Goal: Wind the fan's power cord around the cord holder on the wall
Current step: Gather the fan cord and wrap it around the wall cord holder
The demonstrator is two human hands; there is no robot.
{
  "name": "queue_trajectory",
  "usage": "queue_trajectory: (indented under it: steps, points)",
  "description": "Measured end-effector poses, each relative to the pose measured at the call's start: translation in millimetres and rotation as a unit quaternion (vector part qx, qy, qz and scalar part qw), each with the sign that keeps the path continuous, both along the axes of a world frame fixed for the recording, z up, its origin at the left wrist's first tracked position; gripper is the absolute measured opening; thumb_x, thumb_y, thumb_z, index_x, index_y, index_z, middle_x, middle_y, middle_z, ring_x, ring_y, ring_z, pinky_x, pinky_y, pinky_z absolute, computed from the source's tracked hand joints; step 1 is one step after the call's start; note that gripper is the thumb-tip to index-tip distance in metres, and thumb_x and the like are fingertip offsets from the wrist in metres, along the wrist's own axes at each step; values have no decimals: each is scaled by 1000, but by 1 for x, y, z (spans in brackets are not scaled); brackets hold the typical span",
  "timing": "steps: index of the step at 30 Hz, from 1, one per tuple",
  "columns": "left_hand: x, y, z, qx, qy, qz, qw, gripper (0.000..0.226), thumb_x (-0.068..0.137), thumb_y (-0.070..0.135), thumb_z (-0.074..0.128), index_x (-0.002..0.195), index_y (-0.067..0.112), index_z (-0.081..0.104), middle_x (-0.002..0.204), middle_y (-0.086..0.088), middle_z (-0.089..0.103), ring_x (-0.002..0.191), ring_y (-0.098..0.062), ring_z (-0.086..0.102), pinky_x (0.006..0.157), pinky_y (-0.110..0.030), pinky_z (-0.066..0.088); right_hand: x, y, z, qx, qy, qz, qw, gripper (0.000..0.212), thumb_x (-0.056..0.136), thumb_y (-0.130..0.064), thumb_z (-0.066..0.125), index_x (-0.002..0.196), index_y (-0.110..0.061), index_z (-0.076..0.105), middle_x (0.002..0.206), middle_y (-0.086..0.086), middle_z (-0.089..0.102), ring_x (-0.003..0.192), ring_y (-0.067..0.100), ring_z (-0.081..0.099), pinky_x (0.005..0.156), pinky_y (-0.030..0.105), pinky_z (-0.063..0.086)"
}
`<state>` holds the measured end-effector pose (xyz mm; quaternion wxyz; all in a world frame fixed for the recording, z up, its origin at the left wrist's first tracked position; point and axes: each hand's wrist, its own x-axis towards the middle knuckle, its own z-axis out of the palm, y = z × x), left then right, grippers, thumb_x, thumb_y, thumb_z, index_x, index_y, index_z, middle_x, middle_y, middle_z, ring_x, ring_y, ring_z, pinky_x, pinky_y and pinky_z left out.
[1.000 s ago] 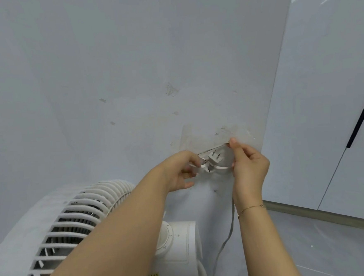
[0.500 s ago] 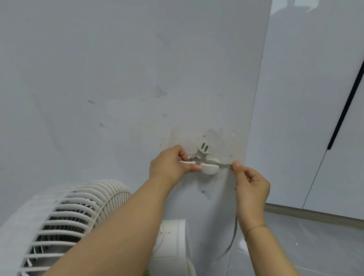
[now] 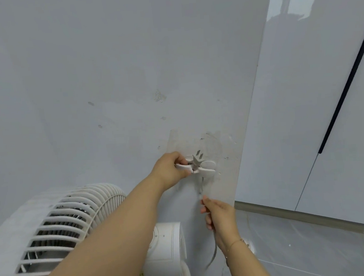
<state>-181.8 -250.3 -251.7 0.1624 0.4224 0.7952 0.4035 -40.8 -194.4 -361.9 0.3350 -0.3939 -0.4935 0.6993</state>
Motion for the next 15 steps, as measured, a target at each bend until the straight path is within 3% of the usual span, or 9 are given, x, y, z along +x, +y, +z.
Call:
queue_trajectory:
  steps: [2, 4, 7, 11, 13, 15]
  points:
    - [-9, -7, 2, -22, 2, 55, 998, 35, 76, 4, 70, 108, 12, 60, 115, -10, 50, 104, -28, 56, 84, -27, 45, -7, -1, 0, -63, -12, 11, 998, 25, 87, -25, 68, 76, -3, 66, 58, 3, 55, 37, 9, 36, 34, 20, 28]
    - [-16, -15, 2, -64, -17, 96, 993, 37, 78, 1, 66, 113, 10, 61, 121, -12, 52, 106, -26, 57, 87, -27, 45, -15, -1, 1, -97, -18, 17, 995, 24, 87, -24, 68, 75, -3, 65, 57, 2, 48, 36, 8, 32, 32, 17, 24]
    - [-17, -17, 2, -140, -49, 43, 988, 27, 83, 2, 64, 109, 6, 69, 99, -7, 61, 83, -13, 55, 72, -19, 43, -24, -3, 7, -77, -23, 37, 996, 14, 88, -8, 62, 86, 4, 70, 60, 4, 45, 41, 11, 29, 34, 18, 22]
    - [-11, -9, 1, -151, -82, 2, 985, 23, 83, 16, 69, 106, 10, 72, 93, -3, 60, 86, -15, 51, 63, -21, 41, -30, -15, 13, -23, -9, 93, 995, 19, 87, 1, 54, 93, 4, 72, 61, 5, 48, 40, 10, 30, 39, 19, 23]
    - [-10, -7, 1, -170, -93, -6, 981, 25, 83, 20, 70, 106, 12, 72, 97, -5, 62, 88, -16, 52, 68, -23, 43, -31, -19, 16, 1, -6, 120, 993, 20, 88, 0, 54, 93, 4, 73, 60, 4, 49, 39, 8, 31, 40, 18, 24]
    - [-10, -7, 1, -198, -92, -16, 976, 25, 84, 21, 69, 108, 13, 72, 107, -6, 65, 94, -15, 54, 82, -28, 44, -31, -21, 17, 18, -5, 137, 990, 19, 89, -2, 56, 94, 5, 72, 58, 0, 52, 38, 7, 30, 41, 19, 24]
